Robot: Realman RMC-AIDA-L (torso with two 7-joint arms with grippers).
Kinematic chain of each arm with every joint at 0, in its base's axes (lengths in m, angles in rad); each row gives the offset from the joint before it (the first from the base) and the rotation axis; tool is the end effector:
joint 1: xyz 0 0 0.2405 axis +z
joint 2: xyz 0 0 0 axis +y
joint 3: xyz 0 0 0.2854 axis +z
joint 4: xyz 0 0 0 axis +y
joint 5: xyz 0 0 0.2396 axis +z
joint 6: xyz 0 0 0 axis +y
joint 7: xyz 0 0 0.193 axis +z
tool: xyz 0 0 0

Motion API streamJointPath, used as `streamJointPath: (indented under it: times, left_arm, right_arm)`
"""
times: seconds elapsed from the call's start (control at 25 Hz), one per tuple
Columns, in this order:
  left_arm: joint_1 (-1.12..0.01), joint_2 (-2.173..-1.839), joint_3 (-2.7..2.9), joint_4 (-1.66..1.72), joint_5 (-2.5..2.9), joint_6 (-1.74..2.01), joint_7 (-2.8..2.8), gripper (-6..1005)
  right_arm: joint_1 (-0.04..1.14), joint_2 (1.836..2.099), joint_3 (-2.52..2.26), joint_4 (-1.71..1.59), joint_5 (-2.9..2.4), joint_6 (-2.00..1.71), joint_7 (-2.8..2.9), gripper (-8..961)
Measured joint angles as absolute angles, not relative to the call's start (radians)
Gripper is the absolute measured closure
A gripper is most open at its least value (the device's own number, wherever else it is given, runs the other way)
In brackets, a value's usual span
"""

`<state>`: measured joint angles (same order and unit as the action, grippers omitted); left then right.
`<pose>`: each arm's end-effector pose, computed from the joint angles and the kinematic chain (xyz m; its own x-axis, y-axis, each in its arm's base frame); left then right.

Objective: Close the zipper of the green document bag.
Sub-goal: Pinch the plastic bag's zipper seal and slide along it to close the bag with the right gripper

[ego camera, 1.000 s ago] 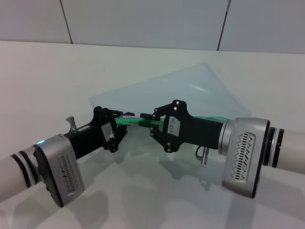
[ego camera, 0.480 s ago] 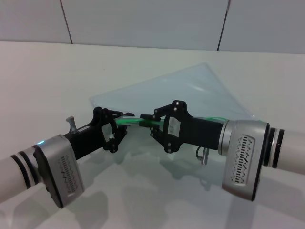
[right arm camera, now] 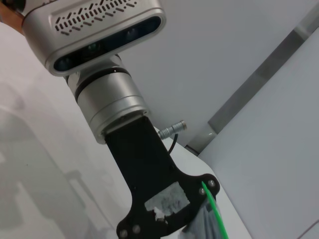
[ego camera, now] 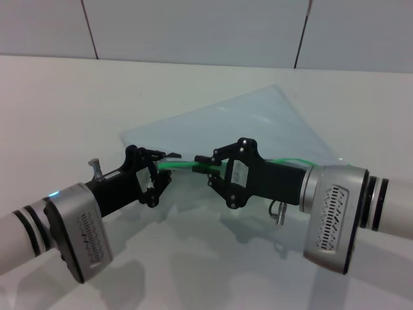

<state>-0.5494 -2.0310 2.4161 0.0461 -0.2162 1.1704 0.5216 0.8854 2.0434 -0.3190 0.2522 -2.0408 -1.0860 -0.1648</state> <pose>-0.3286 0.3808 -0.1257 0.8189 -0.5538 -0.1510 -0.4632 -0.4823 -0.7435 0.1993 0.3943 -0.2012 0.8071 0.5458 -0.2252 0.3591 -0.7565 -0.5466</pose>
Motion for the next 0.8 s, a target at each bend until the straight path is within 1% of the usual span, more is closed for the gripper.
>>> streamJointPath:
  times: [0.8]
  left_arm:
    - [-0.547,-2.031,2.416,0.039,-0.216,1.203,0.523,944]
  right_arm:
    - [0.845,2.040,-0.263,0.245,-2.040,-1.035,-0.192,867]
